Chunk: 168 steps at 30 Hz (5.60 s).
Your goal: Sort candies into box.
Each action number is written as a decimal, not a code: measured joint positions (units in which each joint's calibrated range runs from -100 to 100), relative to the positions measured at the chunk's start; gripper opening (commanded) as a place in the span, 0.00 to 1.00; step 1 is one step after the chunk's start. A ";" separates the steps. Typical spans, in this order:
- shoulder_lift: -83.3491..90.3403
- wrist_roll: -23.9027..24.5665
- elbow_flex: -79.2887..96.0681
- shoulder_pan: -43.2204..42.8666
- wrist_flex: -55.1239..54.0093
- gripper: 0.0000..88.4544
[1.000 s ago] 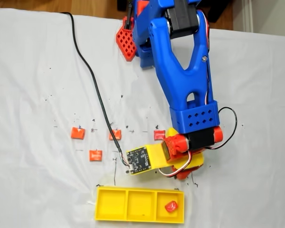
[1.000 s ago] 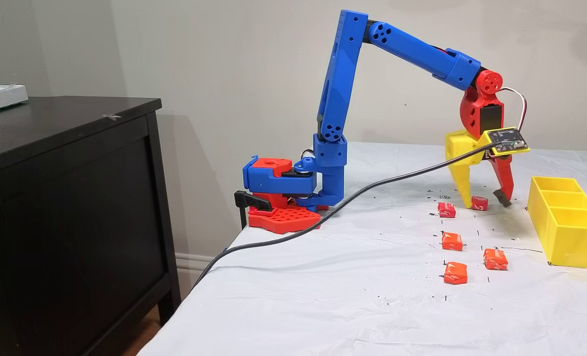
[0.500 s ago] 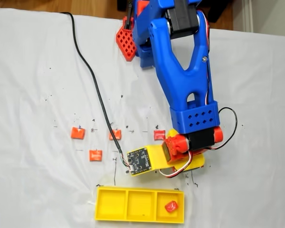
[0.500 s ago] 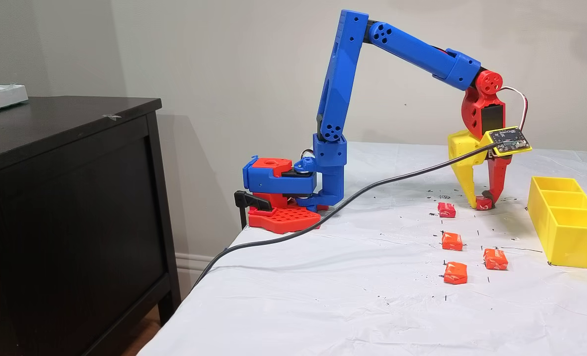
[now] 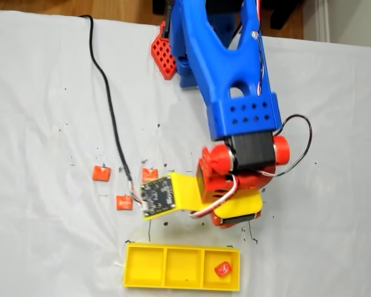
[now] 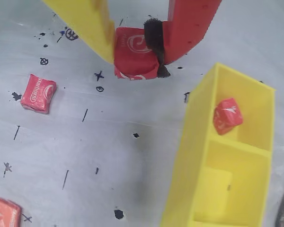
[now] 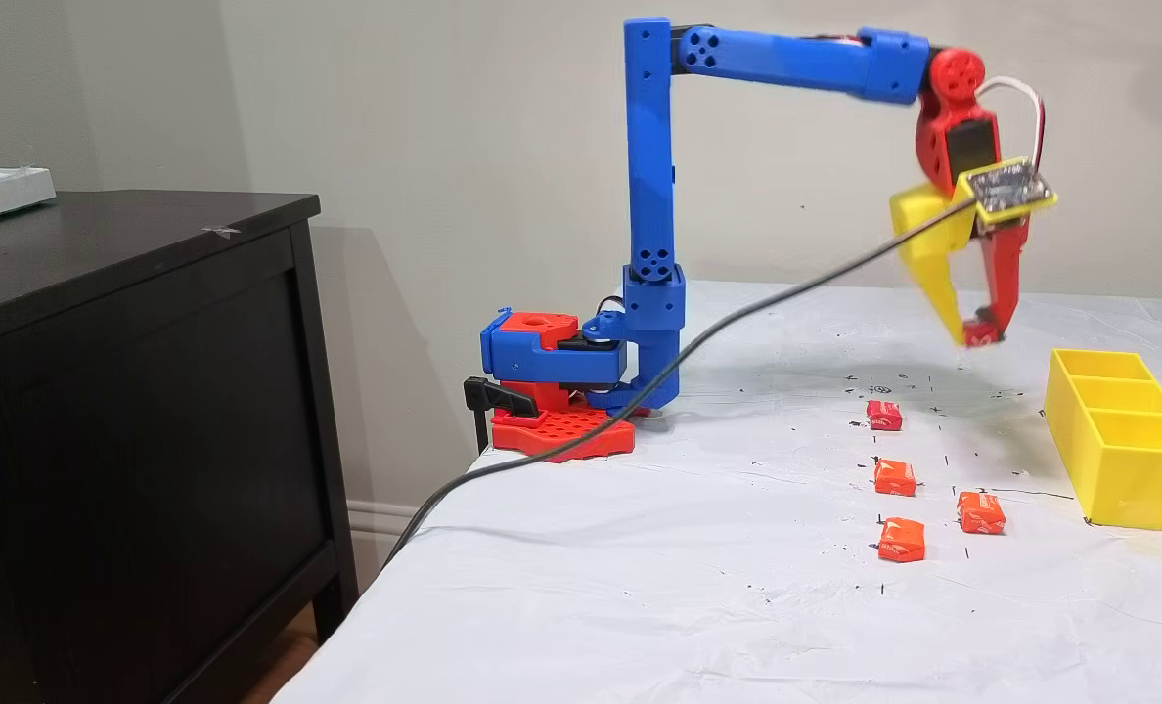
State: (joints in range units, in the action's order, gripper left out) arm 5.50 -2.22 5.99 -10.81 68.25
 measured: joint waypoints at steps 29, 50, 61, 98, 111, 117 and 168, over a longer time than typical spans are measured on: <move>-13.96 0.88 -12.66 9.68 -8.81 0.00; -20.30 1.47 -18.65 8.35 -9.60 0.32; -20.22 1.32 -18.65 8.35 -8.89 0.04; 10.41 -4.00 22.50 3.67 0.00 0.32; 7.19 -3.47 27.29 0.55 -5.48 0.37; 4.40 -3.27 27.46 -0.55 -7.70 0.36; 16.75 -2.74 14.97 13.03 -17.14 0.00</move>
State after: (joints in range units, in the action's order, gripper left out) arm 22.25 -4.96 20.96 2.22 51.11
